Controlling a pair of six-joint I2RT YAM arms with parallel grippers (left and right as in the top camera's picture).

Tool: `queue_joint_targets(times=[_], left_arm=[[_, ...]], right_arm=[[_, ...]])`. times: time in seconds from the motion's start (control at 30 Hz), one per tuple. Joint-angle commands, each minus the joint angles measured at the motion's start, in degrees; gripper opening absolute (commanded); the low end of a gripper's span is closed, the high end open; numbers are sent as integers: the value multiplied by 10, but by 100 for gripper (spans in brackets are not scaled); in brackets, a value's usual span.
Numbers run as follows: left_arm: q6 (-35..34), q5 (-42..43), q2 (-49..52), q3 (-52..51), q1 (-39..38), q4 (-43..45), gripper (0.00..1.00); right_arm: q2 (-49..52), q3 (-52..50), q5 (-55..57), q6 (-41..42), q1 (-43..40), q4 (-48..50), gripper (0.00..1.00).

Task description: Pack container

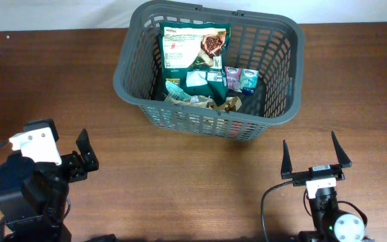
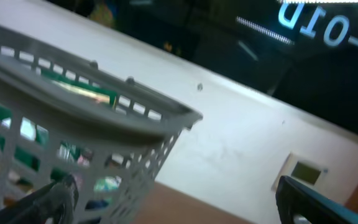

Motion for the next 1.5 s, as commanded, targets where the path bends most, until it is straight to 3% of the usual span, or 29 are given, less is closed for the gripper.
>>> queue_joint_targets(times=[0.0,0.47,1.47], left_arm=[[-7,7,-4,-3,-2,2,99],[-7,7,-4,-3,-2,2,99],[-7,7,-4,-3,-2,2,99]], right_arm=[[-5,-8,22,13,5,-7,99],[-5,-8,28,17,5,-192,99],[-5,-8,29,17,5,-193,99]])
